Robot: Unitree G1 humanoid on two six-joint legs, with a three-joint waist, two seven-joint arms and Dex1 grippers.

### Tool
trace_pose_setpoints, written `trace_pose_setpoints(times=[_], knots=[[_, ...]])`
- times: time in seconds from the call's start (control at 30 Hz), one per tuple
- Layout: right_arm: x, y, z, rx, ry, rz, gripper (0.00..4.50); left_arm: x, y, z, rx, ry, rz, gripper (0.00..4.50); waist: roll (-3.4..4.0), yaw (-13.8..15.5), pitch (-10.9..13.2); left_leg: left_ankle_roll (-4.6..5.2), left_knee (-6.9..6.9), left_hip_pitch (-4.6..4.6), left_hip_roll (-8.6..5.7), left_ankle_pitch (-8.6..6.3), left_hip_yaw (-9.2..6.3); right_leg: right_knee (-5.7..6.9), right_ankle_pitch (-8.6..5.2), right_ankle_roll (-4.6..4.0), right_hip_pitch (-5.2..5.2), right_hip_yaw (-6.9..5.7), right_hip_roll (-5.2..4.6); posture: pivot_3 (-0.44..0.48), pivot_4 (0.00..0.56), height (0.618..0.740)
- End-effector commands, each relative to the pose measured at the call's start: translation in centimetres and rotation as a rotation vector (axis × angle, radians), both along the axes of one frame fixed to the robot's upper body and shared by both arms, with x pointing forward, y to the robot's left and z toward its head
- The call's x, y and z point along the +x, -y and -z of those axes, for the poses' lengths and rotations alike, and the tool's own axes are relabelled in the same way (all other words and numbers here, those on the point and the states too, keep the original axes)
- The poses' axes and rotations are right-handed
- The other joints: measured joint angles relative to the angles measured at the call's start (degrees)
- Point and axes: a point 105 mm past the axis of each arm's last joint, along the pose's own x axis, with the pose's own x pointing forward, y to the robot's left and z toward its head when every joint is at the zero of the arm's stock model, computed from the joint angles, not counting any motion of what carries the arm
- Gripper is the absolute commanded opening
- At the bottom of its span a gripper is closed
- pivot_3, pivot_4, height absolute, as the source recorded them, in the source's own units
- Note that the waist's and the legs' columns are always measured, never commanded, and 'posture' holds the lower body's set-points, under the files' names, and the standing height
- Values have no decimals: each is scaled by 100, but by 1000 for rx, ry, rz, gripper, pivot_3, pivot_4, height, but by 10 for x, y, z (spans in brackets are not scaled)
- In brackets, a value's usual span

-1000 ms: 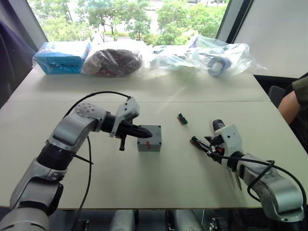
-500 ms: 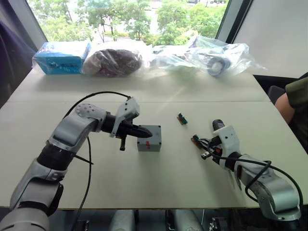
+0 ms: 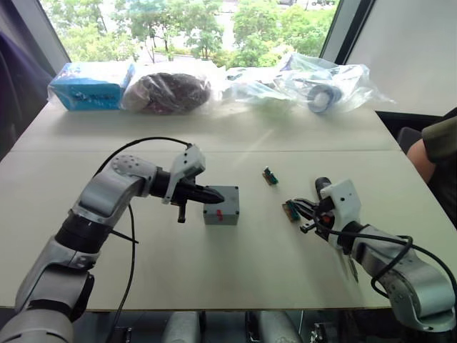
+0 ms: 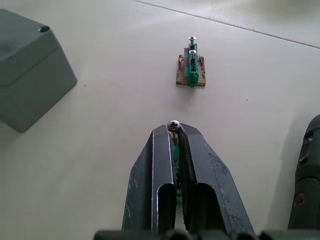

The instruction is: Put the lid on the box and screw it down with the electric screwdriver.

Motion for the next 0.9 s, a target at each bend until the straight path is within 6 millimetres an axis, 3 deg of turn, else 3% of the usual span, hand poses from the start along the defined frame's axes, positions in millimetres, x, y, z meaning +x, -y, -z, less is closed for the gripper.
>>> trace_pose_setpoints(times=[0.03,0.1,0.2,0.43,0.9], knots=[[0,-21,-31,49,112,-90,27,11,-14,-21,-55,33,-70,0,0,-13,0,0,0,0,0,0,0,0,0,0,0,0,0,0,150,740],[0,-39,-43,97,148,-167,27,16,-25,-32,-88,23,-118,0,0,-40,0,0,0,0,1,0,1,3,0,0,-2,2,2,0,150,740],[6,-54,-44,119,151,-215,27,13,-37,-38,-100,3,-142,0,0,-19,0,0,3,3,12,0,-4,14,0,0,-6,4,15,0,150,740],[27,-92,-36,132,164,-325,27,0,-55,-26,-63,-32,-205,0,5,-4,3,0,3,2,11,0,1,15,0,-2,-8,6,11,0,150,740],[34,-102,-23,107,142,-390,27,-4,-59,-17,-66,-25,-265,0,5,-13,4,0,5,0,8,0,2,19,1,-2,-10,6,6,0,150,740]])
